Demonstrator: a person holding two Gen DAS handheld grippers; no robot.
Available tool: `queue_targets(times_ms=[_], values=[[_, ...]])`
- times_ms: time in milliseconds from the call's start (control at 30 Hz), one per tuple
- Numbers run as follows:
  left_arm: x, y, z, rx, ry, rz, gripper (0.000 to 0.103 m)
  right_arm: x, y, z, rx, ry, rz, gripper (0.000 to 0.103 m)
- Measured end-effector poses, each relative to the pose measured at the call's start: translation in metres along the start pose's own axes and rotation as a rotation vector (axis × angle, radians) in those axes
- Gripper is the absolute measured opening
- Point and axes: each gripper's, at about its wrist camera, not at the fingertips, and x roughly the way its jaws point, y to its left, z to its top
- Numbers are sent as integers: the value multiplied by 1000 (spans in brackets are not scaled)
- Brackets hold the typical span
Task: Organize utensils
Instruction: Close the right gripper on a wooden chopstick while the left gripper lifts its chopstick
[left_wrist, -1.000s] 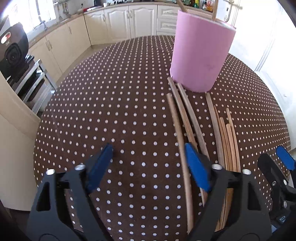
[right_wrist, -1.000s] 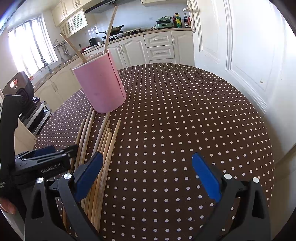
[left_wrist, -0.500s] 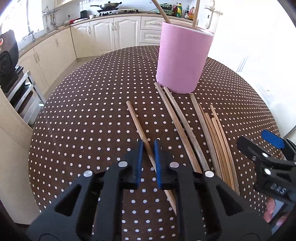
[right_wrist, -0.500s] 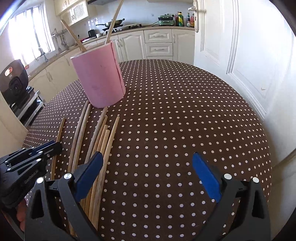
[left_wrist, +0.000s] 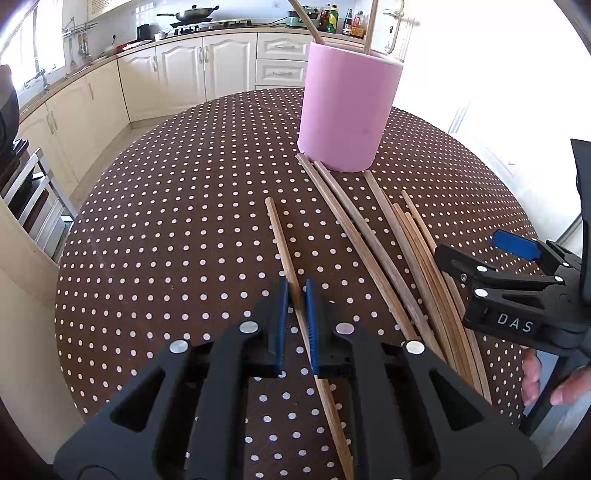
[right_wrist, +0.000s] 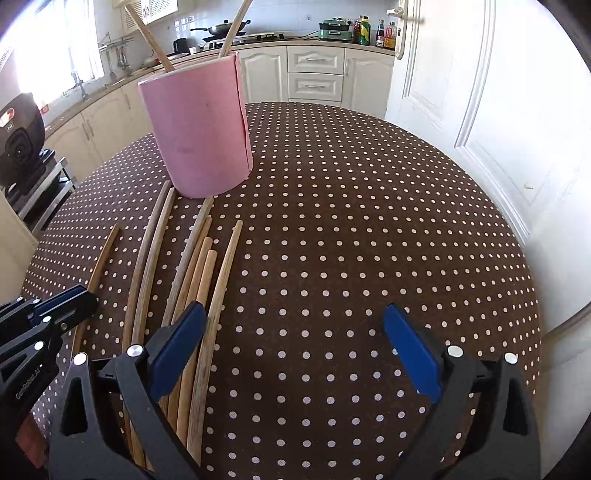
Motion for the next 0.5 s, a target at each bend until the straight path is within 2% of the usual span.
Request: queue_targets(times_ms=[133,200,300,367,500], values=[[0,-1,2,-19,22,14,11,7,15,5,-24,20,-45,93],[1,-2,3,-38,24,23,11,7,21,6,-31,19,-45,89],[4,-1,4,-72,27,32,11,3,27,6,-51,17,-23,73],[5,0,6,-95,39,33,11,1,35,5,-65,17,-13,59],[7,3,8,-127,52,30,12,-4,43,3,-74,36,18,43]])
